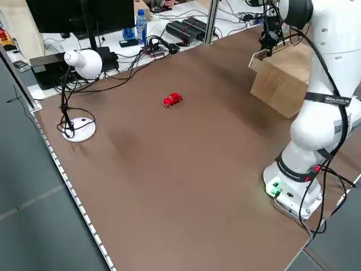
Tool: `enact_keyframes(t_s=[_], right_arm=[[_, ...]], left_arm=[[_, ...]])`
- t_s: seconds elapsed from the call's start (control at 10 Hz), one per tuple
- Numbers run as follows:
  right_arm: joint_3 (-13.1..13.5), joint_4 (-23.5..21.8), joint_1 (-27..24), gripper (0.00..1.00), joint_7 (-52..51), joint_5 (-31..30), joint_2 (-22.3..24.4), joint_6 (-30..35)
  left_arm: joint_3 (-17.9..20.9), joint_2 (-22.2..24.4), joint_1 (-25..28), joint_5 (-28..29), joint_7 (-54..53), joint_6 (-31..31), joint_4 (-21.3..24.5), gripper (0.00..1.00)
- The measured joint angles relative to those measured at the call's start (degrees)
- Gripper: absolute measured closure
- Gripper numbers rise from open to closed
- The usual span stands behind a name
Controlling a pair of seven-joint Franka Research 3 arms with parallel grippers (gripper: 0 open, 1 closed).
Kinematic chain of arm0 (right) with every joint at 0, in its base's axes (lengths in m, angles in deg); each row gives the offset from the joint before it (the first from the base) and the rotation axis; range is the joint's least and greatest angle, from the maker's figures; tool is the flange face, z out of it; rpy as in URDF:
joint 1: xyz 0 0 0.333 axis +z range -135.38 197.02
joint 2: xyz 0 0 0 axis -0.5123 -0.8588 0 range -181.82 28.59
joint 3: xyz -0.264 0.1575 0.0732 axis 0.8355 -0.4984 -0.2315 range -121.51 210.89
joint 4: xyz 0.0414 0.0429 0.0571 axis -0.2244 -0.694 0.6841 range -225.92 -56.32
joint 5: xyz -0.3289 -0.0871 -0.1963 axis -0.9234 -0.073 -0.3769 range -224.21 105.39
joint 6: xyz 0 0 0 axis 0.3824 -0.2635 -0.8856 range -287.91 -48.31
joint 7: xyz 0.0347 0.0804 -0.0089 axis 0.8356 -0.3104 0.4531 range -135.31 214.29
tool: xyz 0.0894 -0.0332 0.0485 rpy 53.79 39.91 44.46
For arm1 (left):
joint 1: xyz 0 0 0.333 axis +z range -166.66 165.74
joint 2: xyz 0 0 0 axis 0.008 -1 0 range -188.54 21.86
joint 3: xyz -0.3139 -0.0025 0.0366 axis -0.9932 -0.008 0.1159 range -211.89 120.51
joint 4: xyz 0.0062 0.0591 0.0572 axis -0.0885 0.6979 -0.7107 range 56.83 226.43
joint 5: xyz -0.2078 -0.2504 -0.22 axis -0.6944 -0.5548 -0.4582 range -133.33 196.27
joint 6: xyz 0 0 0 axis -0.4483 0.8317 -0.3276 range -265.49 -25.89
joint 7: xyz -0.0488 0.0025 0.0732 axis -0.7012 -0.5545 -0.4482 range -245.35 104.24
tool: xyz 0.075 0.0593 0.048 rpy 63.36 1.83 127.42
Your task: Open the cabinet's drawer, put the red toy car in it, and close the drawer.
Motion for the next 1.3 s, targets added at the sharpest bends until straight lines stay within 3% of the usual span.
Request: enact_keyframes(t_s=[0.2, 0.3, 0.4, 0.9, 1.0, 1.2, 1.3], right_arm=[[0.54, 0.05, -0.09, 0.54, 1.65, -0.02, 0.01, -3.85], [1.46, 0.48, -0.3, 0.53, 2.72, -0.17, -0.34, -13.89], [2.01, 1.25, -0.96, 0.52, 2.89, -0.17, -0.73, -17.13], [2.17, 2.96, -1.73, 0.44, 5.24, -0.18, -1.7, -18.72], [2.31, 3.39, -2.64, 0.39, 8.48, -0.17, -1.57, -18.72], [2.41, 4.12, -5.66, 0.11, 13.09, -0.17, -1.31, -18.72], [2.45, 4.51, -6.92, 0.05, 14.75, -0.17, -1.03, -18.73]], left_arm=[[0.0, 0.0, 0.01, 0.0, 0.0, 0.0, 0.0, 0.99], [0.01, 0.0, 0.02, 0.0, 0.0, 0.0, 0.0, 0.99], [0.02, 0.0, 0.03, 0.0, 0.0, 0.0, 0.0, 0.99], [0.02, -0.01, 0.04, 0.0, 0.0, 0.0, 0.0, 0.99], [0.02, -0.01, 0.04, 0.0, 0.0, 0.0, 0.0, 0.99], [0.02, -0.01, 0.06, 0.0, 0.0, 0.0, 0.01, 0.99], [0.03, -0.01, 0.08, 0.0, 0.0, 0.0, 0.01, 0.99]])
